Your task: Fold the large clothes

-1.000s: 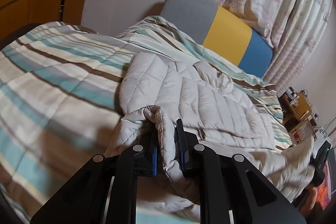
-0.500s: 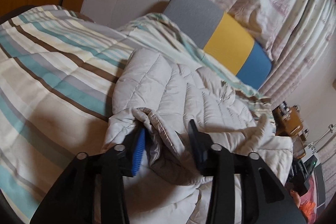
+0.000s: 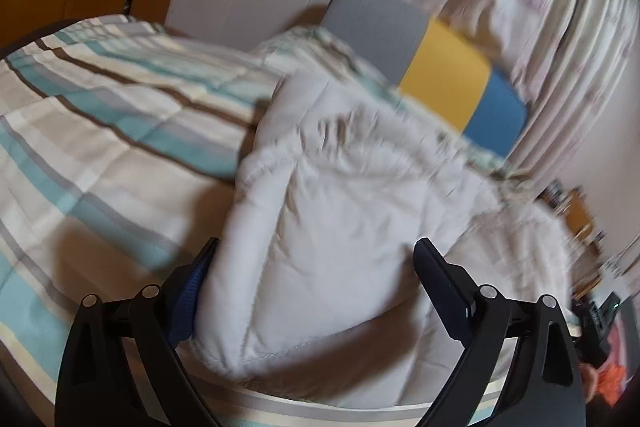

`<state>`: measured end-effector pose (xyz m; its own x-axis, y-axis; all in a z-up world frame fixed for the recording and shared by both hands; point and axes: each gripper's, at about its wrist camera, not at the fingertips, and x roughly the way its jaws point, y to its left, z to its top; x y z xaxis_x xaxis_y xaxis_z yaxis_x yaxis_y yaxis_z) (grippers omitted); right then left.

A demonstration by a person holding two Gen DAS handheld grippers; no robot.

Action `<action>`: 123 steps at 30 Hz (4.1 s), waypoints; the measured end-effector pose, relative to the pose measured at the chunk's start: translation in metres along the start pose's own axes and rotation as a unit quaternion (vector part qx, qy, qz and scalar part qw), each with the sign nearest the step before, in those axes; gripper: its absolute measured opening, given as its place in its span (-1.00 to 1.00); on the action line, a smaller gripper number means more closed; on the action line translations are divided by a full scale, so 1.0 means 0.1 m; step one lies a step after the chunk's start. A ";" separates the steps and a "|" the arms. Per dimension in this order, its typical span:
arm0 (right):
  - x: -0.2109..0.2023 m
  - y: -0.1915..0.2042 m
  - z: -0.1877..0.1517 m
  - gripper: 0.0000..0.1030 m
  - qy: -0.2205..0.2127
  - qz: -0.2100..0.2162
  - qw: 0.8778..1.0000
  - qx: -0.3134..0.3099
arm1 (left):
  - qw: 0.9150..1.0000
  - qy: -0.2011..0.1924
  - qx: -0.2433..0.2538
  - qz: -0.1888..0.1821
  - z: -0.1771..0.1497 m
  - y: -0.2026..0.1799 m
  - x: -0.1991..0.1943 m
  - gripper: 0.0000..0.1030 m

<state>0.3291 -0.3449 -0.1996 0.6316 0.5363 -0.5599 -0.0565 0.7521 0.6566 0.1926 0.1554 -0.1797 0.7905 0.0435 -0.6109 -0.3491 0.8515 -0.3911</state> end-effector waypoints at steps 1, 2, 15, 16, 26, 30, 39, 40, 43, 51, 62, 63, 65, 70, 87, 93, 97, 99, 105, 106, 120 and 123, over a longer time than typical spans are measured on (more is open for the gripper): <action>0.03 0.01 -0.05 0.93 0.000 -0.002 1.000 -0.005 | 1.000 0.010 0.004 0.010 -0.01 -0.02 0.06 0.80; 0.02 0.07 -0.07 0.84 -0.006 -0.012 1.000 -0.024 | 1.000 0.019 0.005 0.011 -0.02 -0.03 0.10 0.68; -0.16 0.23 -0.38 -0.15 0.041 -0.033 0.996 -0.076 | 0.995 0.052 0.088 0.013 -0.40 -0.17 -0.15 -0.32; -0.22 0.23 -0.42 -0.16 0.042 -0.033 0.995 -0.081 | 0.995 0.053 0.090 0.010 -0.45 -0.18 -0.19 -0.32; -0.76 0.01 -0.70 -0.16 0.054 -0.020 0.994 -0.094 | 0.993 0.059 0.095 -0.022 -0.97 -0.11 -0.78 -0.32; -1.02 -0.06 -0.87 -0.16 0.061 -0.011 0.993 -0.102 | 0.993 0.064 0.098 -0.026 -1.16 -0.11 -0.99 -0.32; -1.38 -0.16 -0.91 0.34 0.057 -0.026 0.989 -0.132 | 0.992 0.060 0.099 -0.040 -1.26 -0.07 -1.32 0.02; -1.40 -0.16 -0.85 0.35 0.045 -0.025 0.990 -0.134 | 0.993 0.050 0.097 -0.047 -1.23 -0.05 -1.36 0.09; -1.37 -0.12 -0.72 0.39 0.032 -0.017 0.991 -0.130 | 0.992 0.041 0.096 -0.070 -1.08 -0.10 -1.32 0.30; -0.92 0.21 -0.67 -0.03 0.061 -0.021 0.985 -0.159 | 0.989 0.085 0.089 -0.086 -1.05 -0.23 -0.94 -0.31; -1.27 0.64 -0.53 -0.53 0.003 -0.017 0.971 -0.238 | 0.989 -0.029 0.135 -0.059 -0.78 -0.43 -1.49 -0.61; -1.30 0.67 -0.50 -0.54 -0.004 -0.017 0.971 -0.239 | 0.988 -0.037 0.135 -0.061 -0.72 -0.45 -1.50 -0.61; -1.32 0.73 -0.39 -0.55 -0.018 -0.018 0.971 -0.238 | 0.988 -0.044 0.141 -0.054 -0.63 -0.48 -1.44 -0.61; -1.20 0.88 -0.16 -0.57 -0.045 -0.026 0.971 -0.234 | 0.989 -0.071 0.121 -0.046 -0.34 -0.56 -1.24 -0.61; -0.17 0.87 0.32 -0.57 -0.090 -0.101 0.962 -0.235 | 0.986 -0.133 0.070 0.066 0.23 -0.65 -0.36 -0.61; 0.23 0.82 0.32 -0.56 -0.090 -0.140 0.955 -0.244 | 0.986 -0.111 0.066 0.103 0.23 -0.62 0.02 -0.61; 0.45 0.77 0.37 -0.48 -0.078 -0.158 0.955 -0.241 | 0.986 -0.090 0.068 0.123 0.22 -0.58 0.23 -0.59; 0.57 0.72 0.40 -0.42 -0.064 -0.167 0.956 -0.235 | 0.986 -0.075 0.069 0.133 0.21 -0.55 0.36 -0.52; 0.93 0.55 0.46 -0.22 -0.012 -0.201 0.953 -0.225 | 0.984 -0.031 0.074 0.159 0.18 -0.53 0.68 -0.34; 0.99 0.55 0.46 -0.21 -0.003 -0.206 0.952 -0.227 | 0.984 -0.023 0.076 0.161 0.18 -0.53 0.72 -0.32; 1.16 0.60 0.39 -0.11 0.005 -0.257 0.931 -0.261 | 0.982 -0.077 0.040 0.166 0.17 -0.76 0.02 0.34; 1.15 0.61 0.39 -0.08 0.003 -0.259 0.930 -0.262 | 0.981 -0.130 0.038 0.142 0.10 -1.07 -0.31 0.34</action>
<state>0.4287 -0.2526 -0.2041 0.6745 0.0519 -0.7365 -0.1163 0.9925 -0.0366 0.2100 0.0684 -0.1122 0.7715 0.4084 -0.4879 -0.5436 0.8215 -0.1720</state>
